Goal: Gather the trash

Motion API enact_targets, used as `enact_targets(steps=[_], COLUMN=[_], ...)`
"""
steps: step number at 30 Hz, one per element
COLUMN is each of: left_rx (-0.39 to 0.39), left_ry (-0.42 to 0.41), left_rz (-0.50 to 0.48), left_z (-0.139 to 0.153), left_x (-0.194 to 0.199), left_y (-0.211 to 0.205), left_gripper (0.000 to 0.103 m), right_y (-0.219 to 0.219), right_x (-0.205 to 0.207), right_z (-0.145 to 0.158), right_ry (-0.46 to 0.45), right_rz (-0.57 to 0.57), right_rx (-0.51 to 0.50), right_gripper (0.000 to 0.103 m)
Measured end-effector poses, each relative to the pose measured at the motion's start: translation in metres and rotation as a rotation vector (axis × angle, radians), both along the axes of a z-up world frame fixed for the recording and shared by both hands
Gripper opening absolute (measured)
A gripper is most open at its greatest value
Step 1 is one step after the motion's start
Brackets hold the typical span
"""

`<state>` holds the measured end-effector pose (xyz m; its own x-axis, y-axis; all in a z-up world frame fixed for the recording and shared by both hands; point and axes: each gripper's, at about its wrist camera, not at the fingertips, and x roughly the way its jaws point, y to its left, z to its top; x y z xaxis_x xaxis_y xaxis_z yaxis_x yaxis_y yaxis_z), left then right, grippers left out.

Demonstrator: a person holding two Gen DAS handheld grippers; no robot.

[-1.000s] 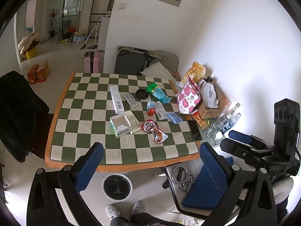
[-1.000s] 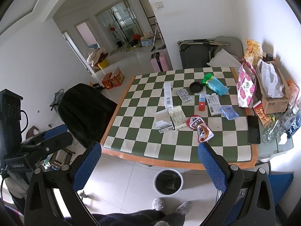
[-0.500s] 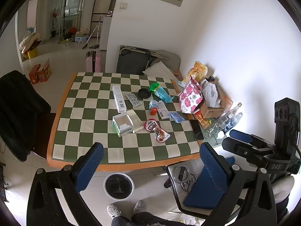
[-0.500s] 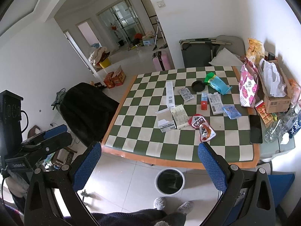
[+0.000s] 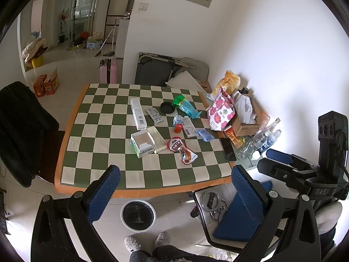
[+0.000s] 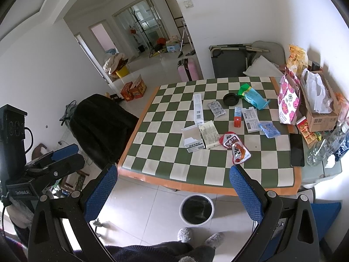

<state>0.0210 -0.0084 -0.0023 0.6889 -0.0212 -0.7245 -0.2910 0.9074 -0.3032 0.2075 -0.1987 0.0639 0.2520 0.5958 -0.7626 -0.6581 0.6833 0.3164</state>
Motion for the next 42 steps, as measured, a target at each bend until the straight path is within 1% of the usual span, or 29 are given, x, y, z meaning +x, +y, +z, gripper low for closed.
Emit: enact_targets(steps=[3, 5, 25, 26, 28, 30, 32, 34, 36, 37, 38, 40, 41, 42], left_rx=[-0.005, -0.007, -0.003, 0.002, 0.061, 0.143, 0.188, 0.221, 0.234, 0.226, 0.21, 0.158, 0.122, 0.097], left_ry=[0.003, 0.001, 0.005, 0.006, 0.029, 0.067, 0.107, 0.151, 0.208, 0.247, 0.28, 0.347, 0.381, 0.406], left_rz=[0.001, 0.0, 0.002, 0.007, 0.046, 0.108, 0.145, 0.166, 0.182, 0.188, 0.195, 0.211, 0.222, 0.233], left_z=[-0.001, -0.004, -0.004, -0.004, -0.009, -0.019, -0.035, -0.056, -0.078, -0.095, -0.104, -0.13, -0.144, -0.154], left_x=[-0.003, -0.012, -0.01, -0.01, -0.01, -0.006, 0.001, 0.011, 0.028, 0.039, 0.055, 0.08, 0.093, 0.106], left_y=[0.002, 0.008, 0.006, 0.006, 0.008, 0.014, 0.022, 0.033, 0.047, 0.054, 0.061, 0.073, 0.078, 0.081], left_gripper=[0.103, 0.103, 0.103, 0.103, 0.103, 0.103, 0.103, 0.103, 0.103, 0.103, 0.103, 0.103, 0.103, 0.103], right_y=[0.0, 0.002, 0.008, 0.006, 0.009, 0.012, 0.016, 0.019, 0.023, 0.021, 0.025, 0.026, 0.029, 0.034], right_x=[0.0, -0.001, 0.0, 0.0, 0.002, 0.004, 0.007, 0.011, 0.02, 0.03, 0.039, 0.079, 0.09, 0.105], right_z=[-0.001, -0.001, -0.004, -0.004, -0.007, -0.013, -0.022, -0.035, -0.056, -0.067, -0.083, -0.116, -0.127, -0.145], right_ry=[0.001, 0.002, 0.008, 0.007, 0.008, 0.002, -0.017, -0.037, -0.034, -0.026, -0.012, 0.018, 0.028, 0.043], right_rz=[0.001, 0.002, -0.003, -0.005, -0.033, -0.087, -0.152, -0.212, -0.262, -0.278, -0.291, -0.304, -0.302, -0.296], right_rx=[0.0, 0.0, 0.005, 0.005, 0.001, -0.019, -0.047, -0.091, -0.139, -0.16, -0.192, -0.254, -0.277, -0.317], right_gripper=[0.103, 0.103, 0.103, 0.103, 0.103, 0.103, 0.103, 0.103, 0.103, 0.103, 0.103, 0.103, 0.103, 0.103])
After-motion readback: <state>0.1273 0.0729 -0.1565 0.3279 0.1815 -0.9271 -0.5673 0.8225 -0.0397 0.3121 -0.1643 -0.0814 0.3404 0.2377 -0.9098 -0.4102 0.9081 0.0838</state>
